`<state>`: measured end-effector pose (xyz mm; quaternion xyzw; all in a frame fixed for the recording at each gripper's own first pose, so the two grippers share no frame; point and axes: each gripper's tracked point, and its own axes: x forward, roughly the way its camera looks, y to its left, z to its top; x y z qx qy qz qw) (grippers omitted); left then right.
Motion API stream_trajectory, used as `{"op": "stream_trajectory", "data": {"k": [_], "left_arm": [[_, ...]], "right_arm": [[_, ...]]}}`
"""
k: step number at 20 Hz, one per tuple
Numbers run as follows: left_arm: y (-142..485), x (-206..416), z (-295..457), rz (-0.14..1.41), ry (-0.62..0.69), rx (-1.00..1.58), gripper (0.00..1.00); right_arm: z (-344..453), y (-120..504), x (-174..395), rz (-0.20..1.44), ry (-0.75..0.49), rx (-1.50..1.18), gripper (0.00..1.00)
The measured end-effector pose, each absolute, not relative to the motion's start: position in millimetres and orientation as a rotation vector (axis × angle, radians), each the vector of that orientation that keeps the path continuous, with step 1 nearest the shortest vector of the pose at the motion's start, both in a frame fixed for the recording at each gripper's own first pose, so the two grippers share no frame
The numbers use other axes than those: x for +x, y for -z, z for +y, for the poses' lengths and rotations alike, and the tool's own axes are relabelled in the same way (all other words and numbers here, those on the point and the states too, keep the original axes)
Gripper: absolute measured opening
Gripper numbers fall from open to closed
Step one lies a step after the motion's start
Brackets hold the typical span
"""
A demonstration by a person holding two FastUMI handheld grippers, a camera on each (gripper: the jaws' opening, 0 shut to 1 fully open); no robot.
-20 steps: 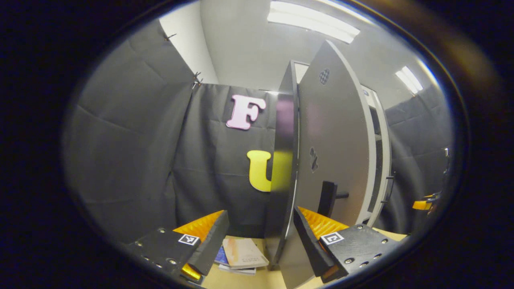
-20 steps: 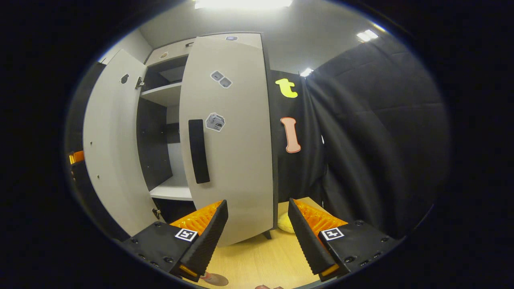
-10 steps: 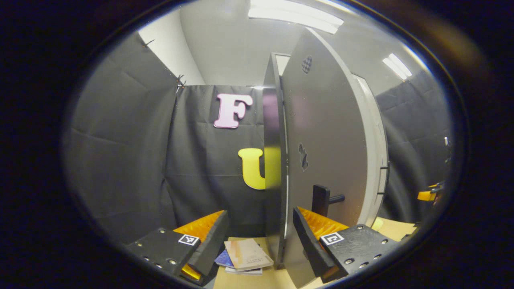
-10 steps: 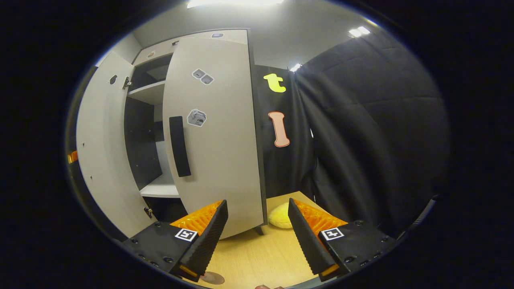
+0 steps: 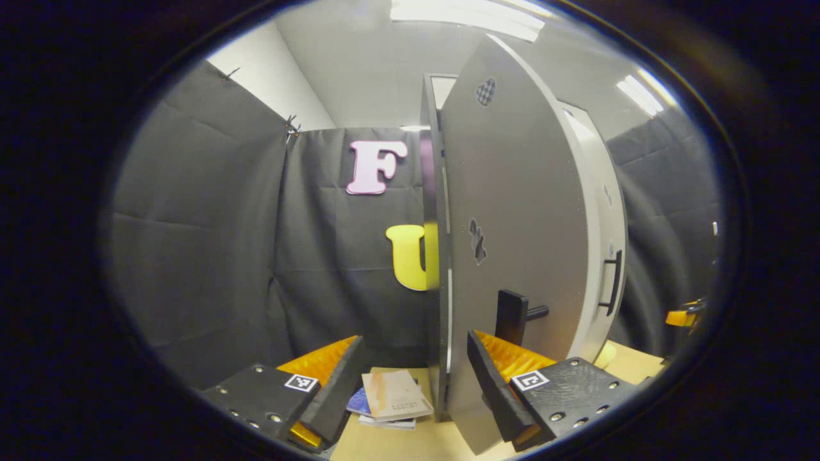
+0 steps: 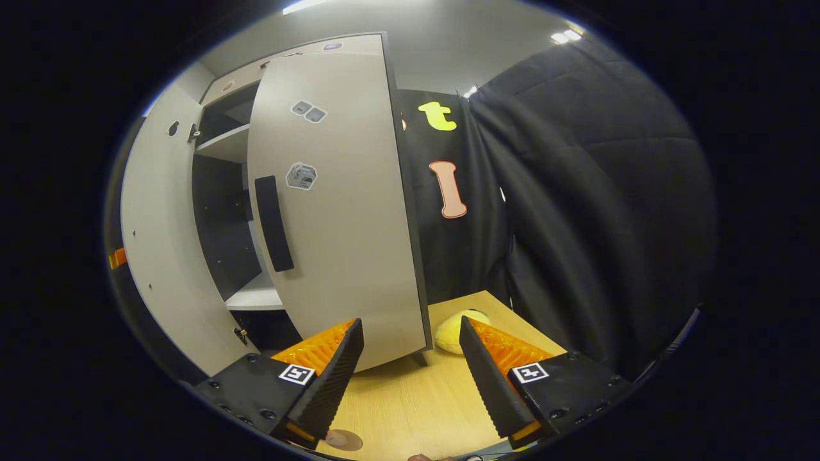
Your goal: Grasp the bottle in the cabinet with the left hand and place it on the coaster, then close the right door with the right hand and the left door with the left hand.
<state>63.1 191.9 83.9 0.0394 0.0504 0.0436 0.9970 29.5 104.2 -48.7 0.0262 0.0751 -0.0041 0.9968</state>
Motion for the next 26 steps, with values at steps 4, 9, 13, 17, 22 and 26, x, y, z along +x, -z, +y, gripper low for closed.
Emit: {"op": "stream_trajectory", "data": {"k": [4, 9, 13, 17, 22, 26], "left_arm": [[-79, 68, 169, 0.14, -0.092, 0.053, 0.93], [-73, 80, 133, 0.151, -0.091, 0.027, 0.93], [-64, 100, 87, 0.184, -0.081, 0.012, 0.99], [-64, 102, 48, 0.172, -0.099, 0.013, 0.99], [-59, 57, 30, 0.16, -0.196, 0.029, 0.99], [-52, 4, 31, 0.146, -0.308, -0.033, 0.99]], "right_arm": [[85, 48, 38, 0.15, 0.015, 0.055, 0.96], [52, 46, 44, 0.142, 0.037, 0.055, 0.96], [19, 40, 51, 0.123, 0.065, 0.053, 0.96], [-8, 35, 58, 0.102, 0.057, 0.039, 0.96], [-21, 37, 74, 0.122, -0.03, 0.045, 0.96], [-8, 42, 90, 0.143, -0.148, 0.02, 0.92]]}}
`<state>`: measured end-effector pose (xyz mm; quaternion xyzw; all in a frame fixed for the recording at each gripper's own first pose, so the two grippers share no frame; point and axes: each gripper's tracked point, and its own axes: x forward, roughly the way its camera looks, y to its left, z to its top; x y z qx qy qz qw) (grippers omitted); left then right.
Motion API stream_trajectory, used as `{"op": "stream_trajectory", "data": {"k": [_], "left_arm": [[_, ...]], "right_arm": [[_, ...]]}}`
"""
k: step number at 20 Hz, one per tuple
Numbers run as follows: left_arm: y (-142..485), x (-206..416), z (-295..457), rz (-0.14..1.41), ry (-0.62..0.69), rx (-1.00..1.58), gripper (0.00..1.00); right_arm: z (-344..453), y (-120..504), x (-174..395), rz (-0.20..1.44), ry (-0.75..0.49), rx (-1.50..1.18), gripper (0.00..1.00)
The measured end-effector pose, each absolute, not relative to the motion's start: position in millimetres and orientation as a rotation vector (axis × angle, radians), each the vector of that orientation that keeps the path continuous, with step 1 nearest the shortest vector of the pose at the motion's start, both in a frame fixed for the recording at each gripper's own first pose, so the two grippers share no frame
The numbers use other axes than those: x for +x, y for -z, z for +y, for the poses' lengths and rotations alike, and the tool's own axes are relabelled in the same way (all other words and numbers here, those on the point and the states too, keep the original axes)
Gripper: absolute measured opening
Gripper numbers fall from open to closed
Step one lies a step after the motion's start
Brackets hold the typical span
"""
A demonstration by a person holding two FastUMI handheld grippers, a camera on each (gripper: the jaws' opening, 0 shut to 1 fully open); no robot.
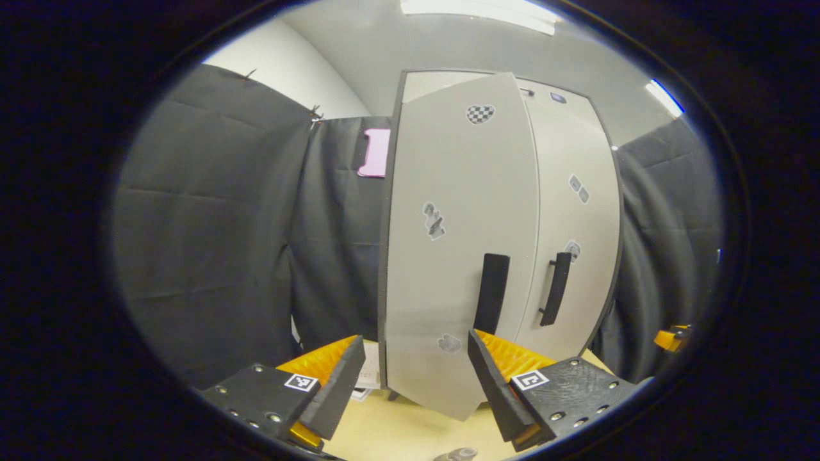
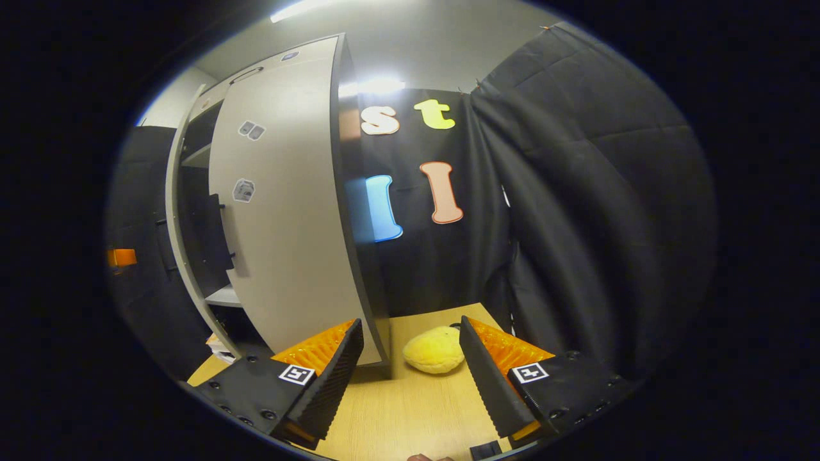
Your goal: Grasp the bottle in the cabinet with the left hand and place it on the coaster, then close the right door with the right hand and the left door with the left hand.
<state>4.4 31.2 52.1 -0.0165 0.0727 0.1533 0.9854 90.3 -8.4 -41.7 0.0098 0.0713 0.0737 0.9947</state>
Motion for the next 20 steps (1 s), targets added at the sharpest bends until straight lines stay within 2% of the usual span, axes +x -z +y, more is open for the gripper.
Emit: {"op": "stream_trajectory", "data": {"k": [2, 4, 5, 6, 8, 9, 11, 13, 14, 16, 17, 18, 20], "left_arm": [[-55, -23, 31, 0.123, -0.343, -0.075, 0.99], [-64, -44, 36, 0.106, -0.375, -0.077, 0.99], [-71, -52, 40, 0.101, -0.39, -0.059, 0.99], [-82, -58, 44, 0.09, -0.403, -0.033, 0.93], [-101, -66, 47, 0.057, -0.408, 0.011, 0.93], [-107, -68, 47, 0.04, -0.397, 0.027, 0.93], [-115, -69, 53, 0.014, -0.373, 0.066, 0.95], [-118, -65, 58, 0.008, -0.341, 0.076, 0.98], [-117, -62, 59, 0.008, -0.313, 0.069, 0.93], [-113, -59, 61, 0.013, -0.264, 0.05, 0.93], [-109, -61, 62, 0.016, -0.243, 0.05, 0.87], [-105, -64, 65, 0.017, -0.229, 0.053, 0.99], [-93, -72, 72, 0.026, -0.215, 0.047, 0.99]], "right_arm": [[1, 41, 94, 0.14, -0.215, 0.013, 0.96], [15, 35, 95, 0.127, -0.273, 0.016, 0.92], [20, 32, 94, 0.118, -0.293, 0.012, 0.96], [25, 25, 94, 0.101, -0.304, 0.006, 0.96], [35, 9, 93, 0.062, -0.315, 0.002, 0.96], [40, 2, 92, 0.047, -0.317, 0.002, 0.92], [48, -9, 89, 0.022, -0.294, -0.021, 0.92], [52, -13, 85, 0.017, -0.247, -0.049, 0.96], [58, -13, 81, 0.023, -0.232, -0.046, 0.96], [70, -12, 72, 0.04, -0.22, -0.025, 0.96], [72, -12, 66, 0.042, -0.207, -0.02, 0.96], [72, -12, 60, 0.035, -0.187, -0.018, 0.96], [74, -8, 54, 0.028, -0.156, -0.016, 0.96]]}}
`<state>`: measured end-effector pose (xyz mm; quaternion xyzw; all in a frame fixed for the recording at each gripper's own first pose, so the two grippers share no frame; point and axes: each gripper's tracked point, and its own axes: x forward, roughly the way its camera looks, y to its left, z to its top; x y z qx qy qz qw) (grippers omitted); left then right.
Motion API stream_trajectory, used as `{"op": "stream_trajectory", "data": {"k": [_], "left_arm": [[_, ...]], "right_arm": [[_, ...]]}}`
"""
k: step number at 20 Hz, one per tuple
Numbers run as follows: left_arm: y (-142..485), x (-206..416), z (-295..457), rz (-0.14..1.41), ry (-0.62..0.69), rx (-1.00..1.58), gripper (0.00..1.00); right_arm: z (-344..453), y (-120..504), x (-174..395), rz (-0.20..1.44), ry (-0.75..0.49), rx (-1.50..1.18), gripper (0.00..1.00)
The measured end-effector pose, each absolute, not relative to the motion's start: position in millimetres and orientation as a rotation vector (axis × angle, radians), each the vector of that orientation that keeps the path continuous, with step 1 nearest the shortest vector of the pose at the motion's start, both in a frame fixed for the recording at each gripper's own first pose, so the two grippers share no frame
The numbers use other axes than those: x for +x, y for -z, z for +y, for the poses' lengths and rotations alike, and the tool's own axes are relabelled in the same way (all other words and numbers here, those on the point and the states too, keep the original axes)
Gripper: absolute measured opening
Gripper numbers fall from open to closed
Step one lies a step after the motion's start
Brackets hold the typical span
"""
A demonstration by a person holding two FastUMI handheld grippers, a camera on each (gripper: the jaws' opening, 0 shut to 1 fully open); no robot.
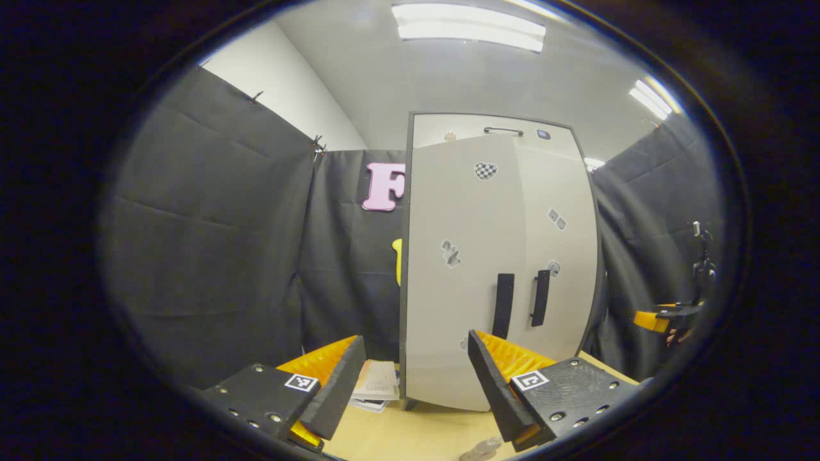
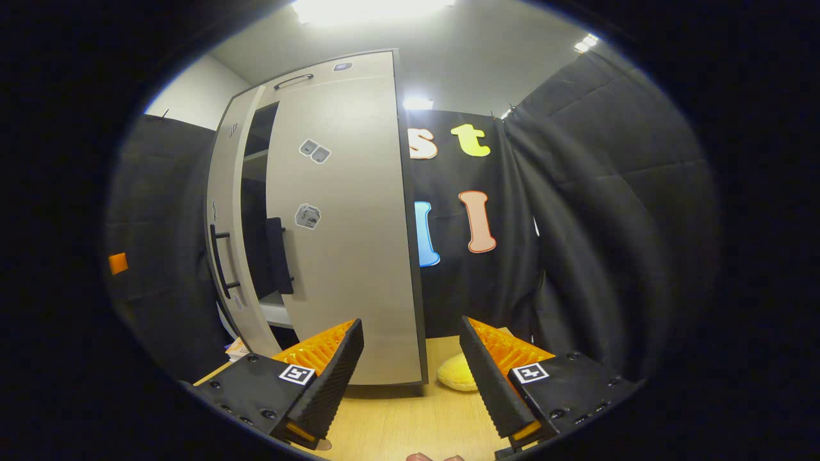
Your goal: Grasp the bottle in the cabinet with the left hand and place it on the coaster, then close the right door with the right hand and the left door with the left hand.
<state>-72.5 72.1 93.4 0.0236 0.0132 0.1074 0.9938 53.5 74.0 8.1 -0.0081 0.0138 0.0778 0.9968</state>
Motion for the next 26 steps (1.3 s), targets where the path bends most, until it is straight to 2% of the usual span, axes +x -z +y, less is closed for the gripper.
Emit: {"op": "stream_trajectory", "data": {"k": [1, 3, 4, 7, 8, 9, 10, 12, 13, 14, 15, 17, 18, 20, 21, 22, 23, 24, 26], "left_arm": [[-87, -76, 76, 0.031, -0.21, 0.027, 0.99], [-81, -83, 84, 0.027, -0.198, -0.026, 0.99], [-80, -86, 90, 0.017, -0.199, -0.043, 0.99], [-75, -92, 104, 0.008, -0.184, -0.064, 0.99], [-74, -93, 107, 0.008, -0.181, -0.054, 0.99], [-75, -94, 109, 0.006, -0.18, -0.038, 0.93], [-74, -93, 110, 0.004, -0.176, -0.025, 0.93], [-71, -89, 107, 0.003, -0.157, -0.024, 0.93], [-67, -88, 104, 0.007, -0.143, -0.029, 0.93], [-63, -86, 102, 0.015, -0.135, -0.019, 0.93], [-59, -86, 103, 0.026, -0.14, 0.016, 0.93], [-52, -83, 111, 0.055, -0.183, 0.089, 0.93], [-49, -81, 111, 0.062, -0.192, 0.094, 0.96], [-49, -81, 103, 0.045, -0.175, 0.038, 0.93], [-50, -79, 101, 0.035, -0.166, -0.002, 0.93], [-50, -78, 100, 0.026, -0.166, -0.034, 0.93], [-50, -76, 101, 0.022, -0.175, -0.052, 0.99], [-49, -76, 103, 0.02, -0.188, -0.056, 0.93], [-40, -81, 106, 0.037, -0.199, -0.035, 0.93]], "right_arm": [[76, -5, 51, 0.032, -0.146, -0.014, 0.92], [79, 1, 45, 0.048, -0.135, -0.001, 0.92], [82, 3, 43, 0.052, -0.133, 0.004, 0.96], [84, 4, 33, 0.048, -0.114, -0.006, 0.96], [84, 1, 28, 0.039, -0.108, -0.009, 0.96], [83, -2, 23, 0.024, -0.101, -0.012, 0.96], [81, -5, 19, 0.011, -0.092, -0.015, 0.92], [78, -8, 14, -0.003, -0.082, -0.024, 0.96], [76, -7, 11, -0.003, -0.079, -0.032, 0.92], [75, -7, 8, 0.001, -0.078, -0.039, 0.92], [74, -8, 4, 0.0, -0.077, -0.045, 0.96], [71, -10, -4, -0.014, -0.069, -0.058, 0.96], [69, -10, -8, -0.018, -0.062, -0.066, 0.96], [67, -6, -13, -0.012, -0.054, -0.072, 0.92], [66, -3, -16, -0.005, -0.053, -0.071, 0.92], [65, -1, -19, -0.001, -0.051, -0.068, 0.96], [63, 0, -20, 0.004, -0.048, -0.066, 0.96], [61, 4, -22, 0.012, -0.045, -0.065, 0.96], [58, 8, -24, 0.025, -0.036, -0.068, 0.96]]}}
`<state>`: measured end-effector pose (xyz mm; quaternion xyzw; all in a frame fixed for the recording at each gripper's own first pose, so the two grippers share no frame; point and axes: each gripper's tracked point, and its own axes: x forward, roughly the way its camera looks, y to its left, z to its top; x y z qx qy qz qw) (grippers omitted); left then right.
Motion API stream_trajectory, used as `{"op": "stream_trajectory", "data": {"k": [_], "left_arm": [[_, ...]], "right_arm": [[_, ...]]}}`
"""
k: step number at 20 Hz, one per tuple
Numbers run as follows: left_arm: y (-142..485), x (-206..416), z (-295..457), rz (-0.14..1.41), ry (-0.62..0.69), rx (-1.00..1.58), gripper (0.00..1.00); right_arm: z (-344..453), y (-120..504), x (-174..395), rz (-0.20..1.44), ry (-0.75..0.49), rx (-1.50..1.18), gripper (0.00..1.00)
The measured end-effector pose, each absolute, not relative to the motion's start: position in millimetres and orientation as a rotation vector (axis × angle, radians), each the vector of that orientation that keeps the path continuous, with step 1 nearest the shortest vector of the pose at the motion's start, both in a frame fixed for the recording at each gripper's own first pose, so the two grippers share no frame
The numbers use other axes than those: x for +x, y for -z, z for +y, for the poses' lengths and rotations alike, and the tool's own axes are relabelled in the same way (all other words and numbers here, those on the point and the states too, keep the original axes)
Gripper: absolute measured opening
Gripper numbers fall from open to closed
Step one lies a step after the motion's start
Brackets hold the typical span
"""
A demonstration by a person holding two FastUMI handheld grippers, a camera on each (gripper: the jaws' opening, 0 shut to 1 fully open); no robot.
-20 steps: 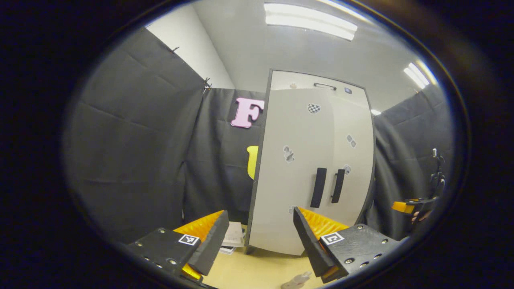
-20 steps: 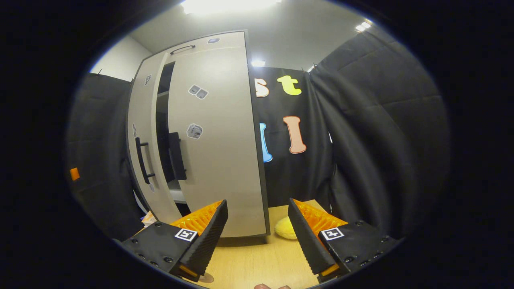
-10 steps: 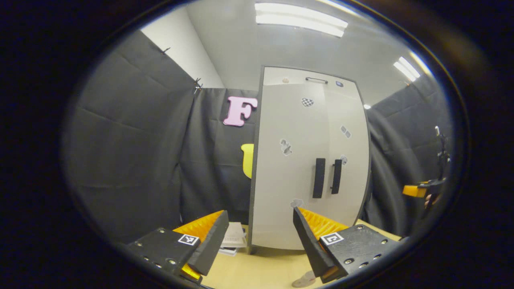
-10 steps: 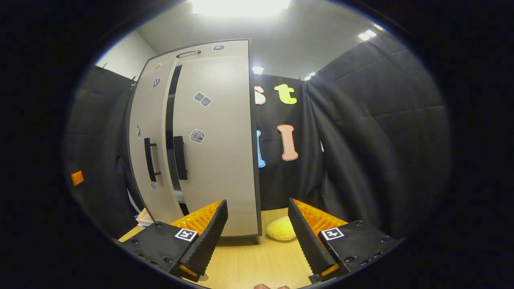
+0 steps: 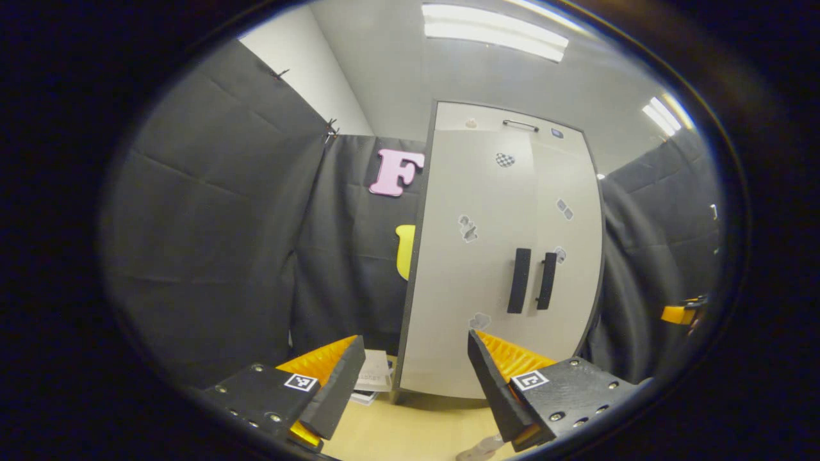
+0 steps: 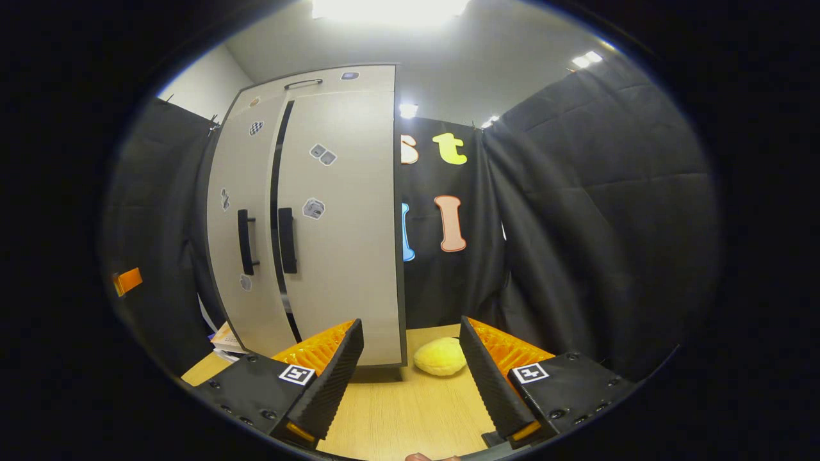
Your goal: Grasp the bottle in the cabinet with the left hand and place it on the coaster, then close the right door with the right hand and the left door with the left hand.
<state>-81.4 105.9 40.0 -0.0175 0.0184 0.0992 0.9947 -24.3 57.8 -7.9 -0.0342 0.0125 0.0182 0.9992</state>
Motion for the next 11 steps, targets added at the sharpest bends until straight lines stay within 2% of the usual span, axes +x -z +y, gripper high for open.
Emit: {"op": "stream_trajectory", "data": {"k": [1, 2, 5, 6, 8, 9, 11], "left_arm": [[-33, -85, 105, 0.056, -0.195, -0.017, 0.93], [-25, -87, 106, 0.082, -0.195, 0.005, 0.93], [-2, -94, 101, 0.139, -0.183, 0.046, 0.93], [5, -95, 97, 0.15, -0.177, 0.042, 0.99], [10, -97, 94, 0.155, -0.17, 0.025, 0.99], [9, -100, 92, 0.153, -0.17, 0.014, 0.99], [8, -101, 90, 0.147, -0.166, -0.002, 0.99]], "right_arm": [[57, 9, -25, 0.027, -0.034, -0.069, 0.92], [57, 9, -26, 0.031, -0.031, -0.068, 0.96], [62, 16, -30, 0.041, -0.038, -0.066, 0.96], [64, 20, -31, 0.051, -0.042, -0.068, 0.96], [70, 29, -33, 0.074, -0.054, -0.069, 0.96], [72, 32, -35, 0.085, -0.062, -0.067, 0.92], [76, 38, -37, 0.102, -0.073, -0.064, 0.96]]}}
